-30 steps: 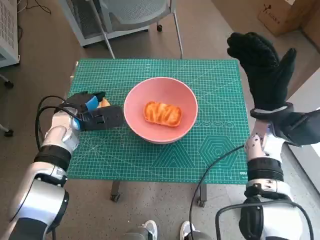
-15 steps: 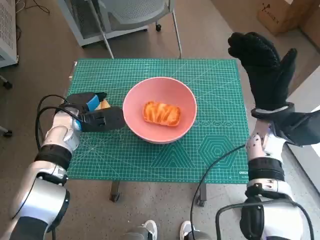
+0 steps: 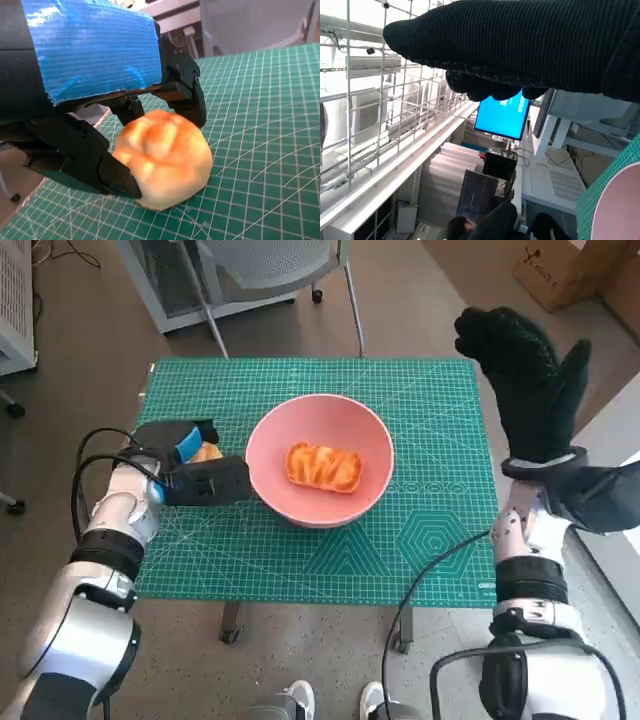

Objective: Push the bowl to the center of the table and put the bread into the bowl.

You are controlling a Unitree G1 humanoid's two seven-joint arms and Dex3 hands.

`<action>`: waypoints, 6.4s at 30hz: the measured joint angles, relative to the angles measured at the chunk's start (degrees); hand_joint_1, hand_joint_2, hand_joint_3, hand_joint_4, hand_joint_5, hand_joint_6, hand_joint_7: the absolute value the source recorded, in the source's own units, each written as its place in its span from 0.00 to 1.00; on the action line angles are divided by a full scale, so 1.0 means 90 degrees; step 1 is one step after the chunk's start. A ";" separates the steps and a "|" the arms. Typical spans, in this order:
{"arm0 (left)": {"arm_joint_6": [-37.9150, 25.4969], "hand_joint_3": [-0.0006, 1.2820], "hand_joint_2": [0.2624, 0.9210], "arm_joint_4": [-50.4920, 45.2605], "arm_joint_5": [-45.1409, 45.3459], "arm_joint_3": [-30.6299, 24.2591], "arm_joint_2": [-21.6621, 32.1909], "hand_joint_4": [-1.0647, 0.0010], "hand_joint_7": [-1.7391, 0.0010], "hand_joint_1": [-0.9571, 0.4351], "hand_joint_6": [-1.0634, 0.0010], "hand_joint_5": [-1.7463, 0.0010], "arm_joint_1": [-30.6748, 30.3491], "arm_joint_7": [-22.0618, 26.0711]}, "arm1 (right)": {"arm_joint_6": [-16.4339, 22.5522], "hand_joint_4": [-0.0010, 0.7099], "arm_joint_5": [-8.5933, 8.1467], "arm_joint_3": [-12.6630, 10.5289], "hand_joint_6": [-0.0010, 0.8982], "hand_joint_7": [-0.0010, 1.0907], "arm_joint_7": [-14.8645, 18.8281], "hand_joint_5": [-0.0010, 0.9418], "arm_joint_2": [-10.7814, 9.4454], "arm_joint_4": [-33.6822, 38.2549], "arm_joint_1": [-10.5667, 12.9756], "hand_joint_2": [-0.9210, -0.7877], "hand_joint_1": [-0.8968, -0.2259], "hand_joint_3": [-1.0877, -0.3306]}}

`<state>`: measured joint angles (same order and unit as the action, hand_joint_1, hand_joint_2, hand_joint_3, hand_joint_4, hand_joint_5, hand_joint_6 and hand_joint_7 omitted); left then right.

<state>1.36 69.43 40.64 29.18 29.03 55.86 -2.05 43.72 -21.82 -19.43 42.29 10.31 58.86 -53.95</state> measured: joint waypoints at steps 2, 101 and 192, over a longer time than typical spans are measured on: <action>-0.0001 0.08 1.00 -0.0001 -0.0017 -0.0006 0.0002 0.42 0.32 0.69 0.42 0.29 0.0000 0.0000 | 0.0000 0.37 0.0000 0.0001 0.44 0.00 0.0000 0.00 -0.0007 0.0001 0.0000 0.00 0.37 0.62; 0.0132 0.02 0.98 -0.5371 -0.1397 -0.1609 -0.0697 0.90 0.96 0.29 0.77 0.99 -0.1156 0.1993 | -0.0139 0.40 -0.0038 0.0137 0.46 0.00 -0.0181 0.01 -0.0097 -0.0745 0.0381 0.00 0.37 0.63; 0.0799 0.27 1.00 -0.7358 -0.6550 -0.4787 -0.1547 0.94 0.98 0.17 0.86 1.00 -0.2945 0.2152 | -0.1029 0.36 0.0502 0.0678 0.44 0.00 -0.1680 0.00 -0.0123 -0.1612 0.0141 0.00 0.32 0.67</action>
<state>8.55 3.21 -18.31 -13.91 15.11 29.35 17.31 34.46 -17.30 -13.33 27.17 9.21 44.35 -52.68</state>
